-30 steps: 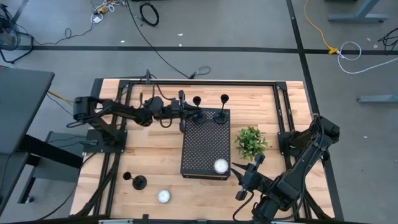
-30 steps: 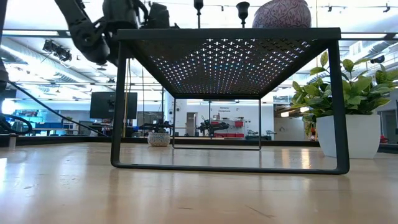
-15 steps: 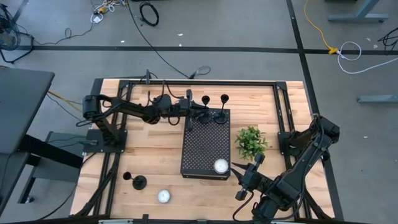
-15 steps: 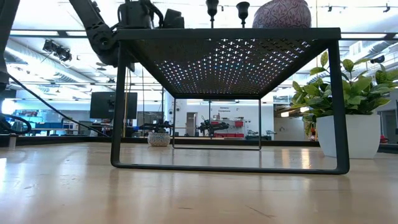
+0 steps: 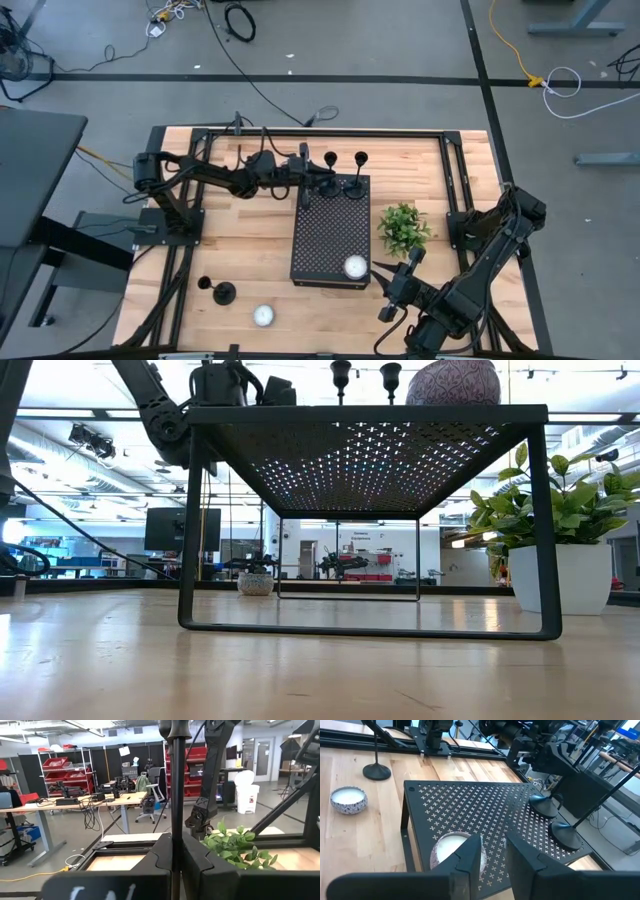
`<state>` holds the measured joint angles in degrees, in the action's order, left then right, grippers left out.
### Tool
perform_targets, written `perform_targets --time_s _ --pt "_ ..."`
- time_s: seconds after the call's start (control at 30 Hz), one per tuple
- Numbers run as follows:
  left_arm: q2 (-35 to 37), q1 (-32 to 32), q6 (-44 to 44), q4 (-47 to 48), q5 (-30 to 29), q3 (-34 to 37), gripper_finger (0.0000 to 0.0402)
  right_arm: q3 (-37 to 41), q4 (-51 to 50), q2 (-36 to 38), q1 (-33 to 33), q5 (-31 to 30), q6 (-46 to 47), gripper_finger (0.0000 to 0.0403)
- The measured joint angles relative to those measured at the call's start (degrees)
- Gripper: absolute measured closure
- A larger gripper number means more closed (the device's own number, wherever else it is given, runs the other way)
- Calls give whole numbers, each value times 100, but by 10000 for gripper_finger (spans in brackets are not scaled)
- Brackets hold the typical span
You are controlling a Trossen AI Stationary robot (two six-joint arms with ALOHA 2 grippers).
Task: Pick & Place candle stick holders
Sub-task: Put the top black candle holder on the shelf aligned with the other black candle holder
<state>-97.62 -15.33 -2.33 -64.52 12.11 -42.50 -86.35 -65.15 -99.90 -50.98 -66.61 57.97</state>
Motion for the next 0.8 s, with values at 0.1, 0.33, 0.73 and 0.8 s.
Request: perform_targets --time_s 0.1,0.33,0.73,0.8 --pt "7 7 14 -155 -6 -15 389 0 1 0 0 -1 -1 317" --pt "11 7 -13 145 -25 -205 389 0 7 0 9 1 1 317" --pt "0 -20 19 453 -47 -197 384 0 45 0 17 2 -23 317" --pt "0 -15 68 438 -38 -197 374 0 46 0 17 2 -23 317"
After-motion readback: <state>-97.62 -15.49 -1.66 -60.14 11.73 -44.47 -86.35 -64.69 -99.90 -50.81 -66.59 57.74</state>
